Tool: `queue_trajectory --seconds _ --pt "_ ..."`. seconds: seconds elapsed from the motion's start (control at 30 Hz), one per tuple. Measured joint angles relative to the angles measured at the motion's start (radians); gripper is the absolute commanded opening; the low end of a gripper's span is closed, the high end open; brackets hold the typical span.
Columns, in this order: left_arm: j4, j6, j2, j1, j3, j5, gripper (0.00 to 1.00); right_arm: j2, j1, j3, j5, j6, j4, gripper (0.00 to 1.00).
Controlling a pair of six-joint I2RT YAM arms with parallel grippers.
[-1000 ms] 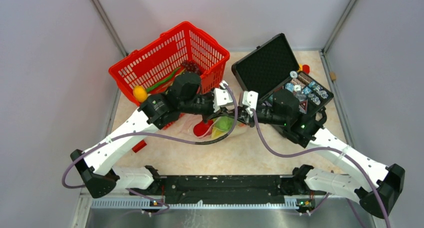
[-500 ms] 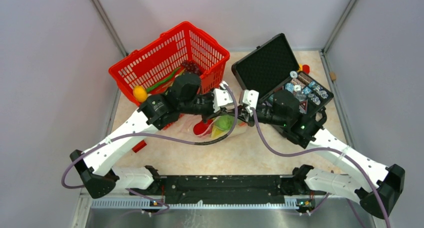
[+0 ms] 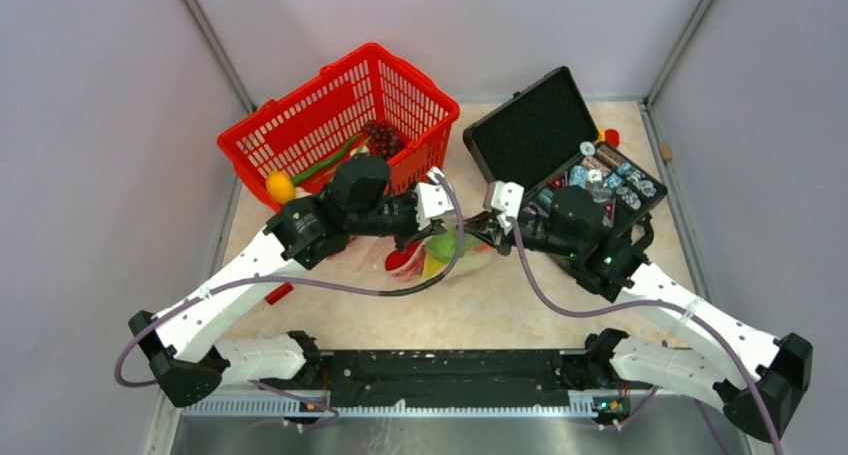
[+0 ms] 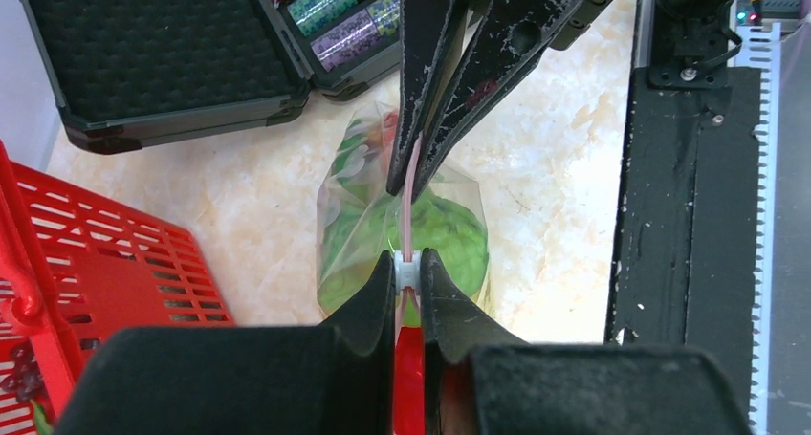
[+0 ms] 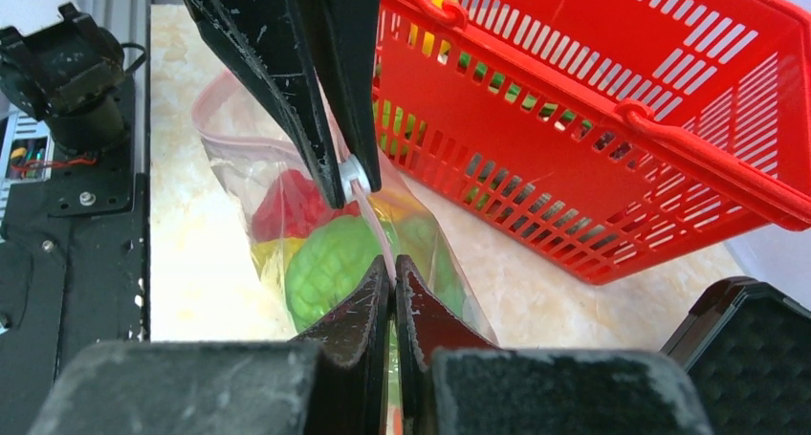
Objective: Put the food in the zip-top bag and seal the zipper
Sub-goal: Zip the zipper food storage bag at the center of the board.
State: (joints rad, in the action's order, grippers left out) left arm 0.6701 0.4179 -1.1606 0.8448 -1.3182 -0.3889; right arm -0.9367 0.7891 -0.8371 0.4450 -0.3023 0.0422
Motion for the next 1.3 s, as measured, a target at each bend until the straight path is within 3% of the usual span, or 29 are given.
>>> queue_trajectory --seconds 0.03,0.17,0.5,0.53,0.57,0.9,1.3 --pt "-0.002 -0.003 0.000 0.000 0.000 -0.006 0.00 0.008 0.000 0.009 0.000 0.002 -0.008 0.03" --pt "-0.003 -0.021 0.000 0.000 0.000 -0.026 0.00 0.046 0.000 0.047 -0.003 0.018 -0.040 0.36" --pt "-0.003 -0.032 0.005 -0.006 0.000 -0.038 0.00 0.062 0.000 0.053 -0.007 0.014 -0.027 0.51" --pt "-0.003 -0.032 0.006 -0.006 0.000 -0.039 0.00 0.062 0.000 0.053 -0.006 0.014 -0.027 0.65" --pt "-0.003 -0.033 0.008 -0.006 0.000 -0.040 0.00 0.062 0.000 0.053 -0.006 0.014 -0.027 0.70" --pt "-0.003 -0.035 0.013 -0.006 0.000 -0.045 0.00 0.051 0.000 0.051 -0.003 0.009 -0.027 0.72" --pt "-0.003 -0.035 0.013 -0.006 0.000 -0.054 0.00 0.015 0.000 0.030 0.029 -0.003 -0.011 0.66"
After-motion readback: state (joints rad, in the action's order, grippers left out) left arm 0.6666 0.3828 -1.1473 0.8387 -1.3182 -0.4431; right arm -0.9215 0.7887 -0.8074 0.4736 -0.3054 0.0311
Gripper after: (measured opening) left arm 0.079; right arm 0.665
